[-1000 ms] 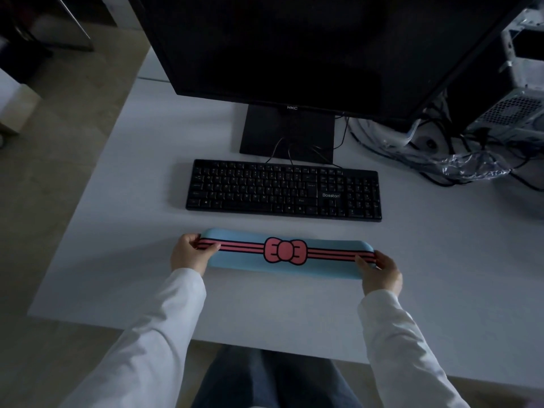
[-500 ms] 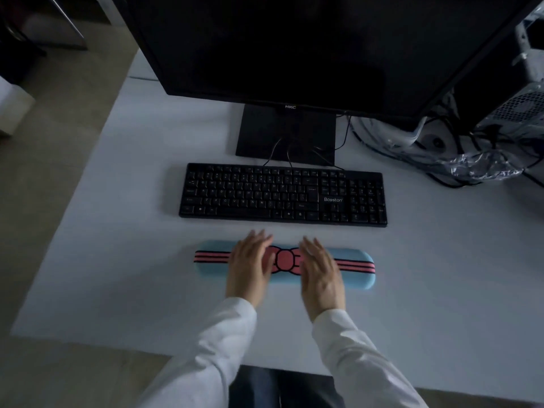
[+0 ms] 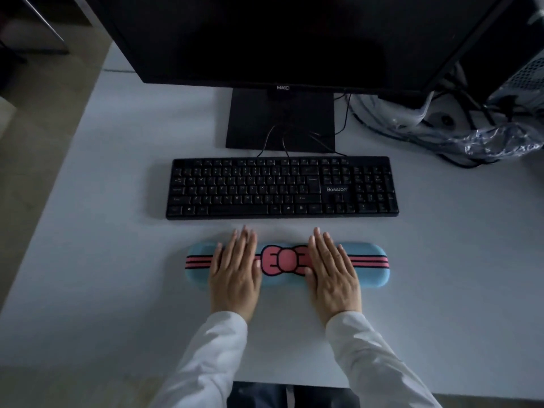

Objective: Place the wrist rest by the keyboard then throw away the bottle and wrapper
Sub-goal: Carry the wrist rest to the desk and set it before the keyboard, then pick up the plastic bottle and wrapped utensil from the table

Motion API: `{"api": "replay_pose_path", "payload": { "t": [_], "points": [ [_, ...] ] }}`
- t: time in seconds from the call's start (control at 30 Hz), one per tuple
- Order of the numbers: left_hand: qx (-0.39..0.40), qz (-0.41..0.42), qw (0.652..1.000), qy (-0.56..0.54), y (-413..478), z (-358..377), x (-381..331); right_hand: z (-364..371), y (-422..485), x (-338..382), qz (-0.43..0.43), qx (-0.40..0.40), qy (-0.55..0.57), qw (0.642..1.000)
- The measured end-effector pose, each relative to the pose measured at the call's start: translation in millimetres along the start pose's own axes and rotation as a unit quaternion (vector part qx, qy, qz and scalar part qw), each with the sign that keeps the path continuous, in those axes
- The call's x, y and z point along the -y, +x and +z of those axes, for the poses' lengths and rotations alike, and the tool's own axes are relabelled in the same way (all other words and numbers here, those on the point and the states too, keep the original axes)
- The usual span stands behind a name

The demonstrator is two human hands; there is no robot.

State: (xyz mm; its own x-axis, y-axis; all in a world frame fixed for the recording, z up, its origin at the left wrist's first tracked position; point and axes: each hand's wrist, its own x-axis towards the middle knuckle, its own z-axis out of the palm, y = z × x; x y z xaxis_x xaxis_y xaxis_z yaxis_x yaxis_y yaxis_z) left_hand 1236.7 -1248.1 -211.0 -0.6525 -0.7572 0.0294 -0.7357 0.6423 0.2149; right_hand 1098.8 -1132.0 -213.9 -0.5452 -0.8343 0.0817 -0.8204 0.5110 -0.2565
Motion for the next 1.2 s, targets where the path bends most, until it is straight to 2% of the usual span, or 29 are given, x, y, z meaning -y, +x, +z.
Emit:
{"api": "replay_pose_path", "payload": {
  "t": [0.13,0.23,0.4,0.47,0.5,0.57,0.63,0.73,0.87,1.07,1.2],
  "points": [
    [-0.001,-0.043,0.999,0.003,-2.4,-9.4,30.1,-7.2,-2.5,-18.8,0.026,0.014,-0.024,0.999],
    [0.035,-0.075,0.997,0.01,-6.4,-17.4,50.1,-24.0,-9.1,-34.2,0.1,0.078,-0.021,0.992],
    [0.122,-0.216,0.969,-0.018,-19.2,-54.7,92.4,-55.4,-19.0,-48.6,0.203,0.158,-0.014,0.966],
    [0.099,-0.286,0.951,-0.064,-19.4,-65.5,102.8,-66.9,-17.8,-43.2,0.244,0.145,-0.024,0.959],
    [0.085,-0.309,0.943,-0.09,-17.3,-69.2,104.7,-70.4,-17.9,-42.9,0.261,0.112,-0.027,0.958],
    [0.058,-0.327,0.934,-0.129,-10.6,-74.1,102.8,-72.7,-23.0,-46.4,0.289,0.113,-0.004,0.951],
    [0.033,-0.31,0.937,-0.154,-2.6,-78.2,88.9,-83.1,-27.4,-48.0,0.337,0.11,0.068,0.932],
    [0.003,-0.277,0.942,-0.189,8.5,-82.5,46.6,-103.5,-37.2,-50.5,0.389,0.032,0.173,0.904],
    [0.0,-0.21,0.946,-0.248,15.2,-78.2,-39.6,-129.1,-58.4,-70.9,0.406,-0.017,0.231,0.884],
    [0.1,-0.103,0.939,-0.313,-14.1,-57.1,-203.8,-172.4,-114.9,-140.0,0.438,-0.066,0.271,0.855],
    [0.174,-0.041,0.936,-0.303,-43.0,-41.5,-294.4,-194.3,-158.4,-188.6,0.474,-0.109,0.312,0.816]
  ]
}}
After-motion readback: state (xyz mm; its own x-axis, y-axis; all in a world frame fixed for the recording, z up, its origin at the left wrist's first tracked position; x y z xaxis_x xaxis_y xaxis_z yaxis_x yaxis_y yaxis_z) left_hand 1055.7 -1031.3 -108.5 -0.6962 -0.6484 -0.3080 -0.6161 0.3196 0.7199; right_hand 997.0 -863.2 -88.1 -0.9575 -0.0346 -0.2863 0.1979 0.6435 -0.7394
